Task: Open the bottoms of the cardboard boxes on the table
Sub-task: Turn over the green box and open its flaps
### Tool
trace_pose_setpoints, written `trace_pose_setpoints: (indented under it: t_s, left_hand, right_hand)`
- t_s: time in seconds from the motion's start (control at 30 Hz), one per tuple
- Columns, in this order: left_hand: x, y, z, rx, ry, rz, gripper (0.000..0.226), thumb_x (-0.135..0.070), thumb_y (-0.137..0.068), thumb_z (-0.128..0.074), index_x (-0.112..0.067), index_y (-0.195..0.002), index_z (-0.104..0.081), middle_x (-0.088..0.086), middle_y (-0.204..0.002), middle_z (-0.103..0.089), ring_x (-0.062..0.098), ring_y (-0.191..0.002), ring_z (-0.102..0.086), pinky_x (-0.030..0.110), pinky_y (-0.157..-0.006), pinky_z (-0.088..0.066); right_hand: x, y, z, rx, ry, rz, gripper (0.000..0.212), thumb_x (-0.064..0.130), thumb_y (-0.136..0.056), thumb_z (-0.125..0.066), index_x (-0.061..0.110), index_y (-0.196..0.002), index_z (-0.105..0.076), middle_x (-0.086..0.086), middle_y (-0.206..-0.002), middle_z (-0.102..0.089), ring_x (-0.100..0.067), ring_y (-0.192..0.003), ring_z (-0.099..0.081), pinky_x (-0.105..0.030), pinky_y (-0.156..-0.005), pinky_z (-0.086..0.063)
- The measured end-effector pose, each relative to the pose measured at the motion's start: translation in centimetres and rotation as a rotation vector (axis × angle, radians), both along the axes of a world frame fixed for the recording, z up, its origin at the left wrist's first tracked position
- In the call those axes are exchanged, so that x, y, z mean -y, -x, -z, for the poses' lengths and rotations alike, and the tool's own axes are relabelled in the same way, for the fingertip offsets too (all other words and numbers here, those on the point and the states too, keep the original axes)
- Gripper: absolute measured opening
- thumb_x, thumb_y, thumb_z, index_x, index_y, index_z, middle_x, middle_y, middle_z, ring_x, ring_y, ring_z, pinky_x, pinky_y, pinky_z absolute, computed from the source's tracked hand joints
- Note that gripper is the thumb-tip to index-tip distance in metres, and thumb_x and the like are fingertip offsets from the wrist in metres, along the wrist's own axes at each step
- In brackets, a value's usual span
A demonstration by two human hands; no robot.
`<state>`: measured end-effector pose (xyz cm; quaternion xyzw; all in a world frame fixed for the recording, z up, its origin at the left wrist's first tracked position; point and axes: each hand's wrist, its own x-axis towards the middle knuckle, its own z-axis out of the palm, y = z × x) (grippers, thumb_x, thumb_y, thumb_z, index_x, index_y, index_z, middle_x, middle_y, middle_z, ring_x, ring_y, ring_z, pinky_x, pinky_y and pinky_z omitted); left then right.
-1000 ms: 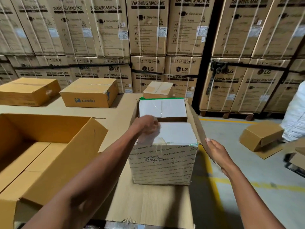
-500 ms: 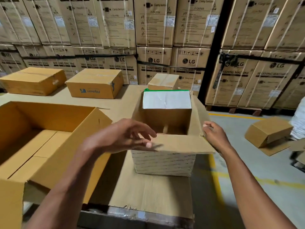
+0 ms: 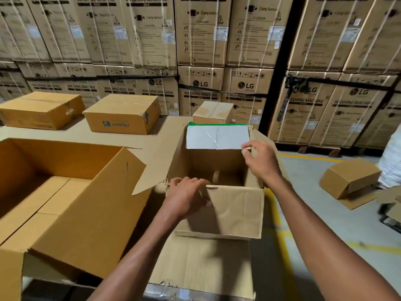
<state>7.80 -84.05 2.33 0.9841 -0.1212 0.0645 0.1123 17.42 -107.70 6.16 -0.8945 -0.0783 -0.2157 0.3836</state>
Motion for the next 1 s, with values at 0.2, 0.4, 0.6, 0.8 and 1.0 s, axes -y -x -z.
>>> trace_pose_setpoints:
  t_s: [0.2,0.4,0.6,0.8,1.0]
  left_hand:
    - [-0.6,0.4,2.5,0.276,0.029,0.031,0.046,-0.051,-0.083,-0.071,-0.035,-0.124,-0.057,-0.013,-0.112,-0.068,0.013,-0.095,-0.06,0.036,-0.084,-0.046]
    - [-1.0,0.3,2.9,0.281,0.042,0.049,0.049,-0.064,-0.086,-0.054,-0.037,-0.127,-0.055,-0.016,-0.112,-0.065,0.009,-0.092,-0.057,0.031,-0.08,-0.043]
    - [-1.0,0.5,3.4,0.27,0.061,0.022,0.054,-0.071,-0.085,-0.037,-0.038,-0.124,-0.057,-0.018,-0.107,-0.064,0.007,-0.086,-0.055,0.027,-0.077,-0.041]
    - [-0.6,-0.1,3.4,0.275,0.064,0.008,0.052,-0.072,-0.083,-0.038,-0.04,-0.12,-0.057,-0.02,-0.099,-0.064,0.005,-0.079,-0.055,0.029,-0.071,-0.048]
    - [-0.6,-0.5,3.5,0.267,0.041,0.01,0.046,-0.066,-0.077,-0.063,-0.043,-0.116,-0.057,-0.023,-0.099,-0.063,0.003,-0.082,-0.056,0.025,-0.074,-0.047]
  right_hand:
    - [-5.1,-6.0,0.8,-0.623,0.665,-0.209,0.044,0.044,-0.095,-0.059,0.017,-0.129,-0.066,-0.004,-0.134,-0.063,-0.026,-0.119,-0.058,-0.039,-0.098,-0.049]
    - [-5.7,-8.9,3.3,-0.842,0.778,-0.157,0.092,0.045,-0.095,-0.061,0.012,-0.16,-0.006,-0.009,-0.168,0.004,-0.037,-0.152,-0.017,-0.047,-0.119,-0.025]
    - [-7.1,-9.9,1.0,-0.531,0.725,-0.047,0.109,0.046,-0.089,-0.068,0.025,-0.159,0.012,-0.003,-0.167,0.016,-0.046,-0.151,0.004,-0.058,-0.118,-0.016]
    - [-8.4,-16.1,-2.6,-0.35,0.668,0.051,0.107,0.038,-0.087,-0.071,0.027,-0.16,0.007,-0.005,-0.168,0.013,-0.045,-0.151,0.007,-0.059,-0.119,-0.016]
    - [-7.5,-21.1,-1.2,-0.423,0.751,0.106,0.105,0.035,-0.083,-0.073,0.028,-0.16,-0.002,-0.01,-0.167,0.0,-0.044,-0.15,-0.006,-0.054,-0.117,-0.022]
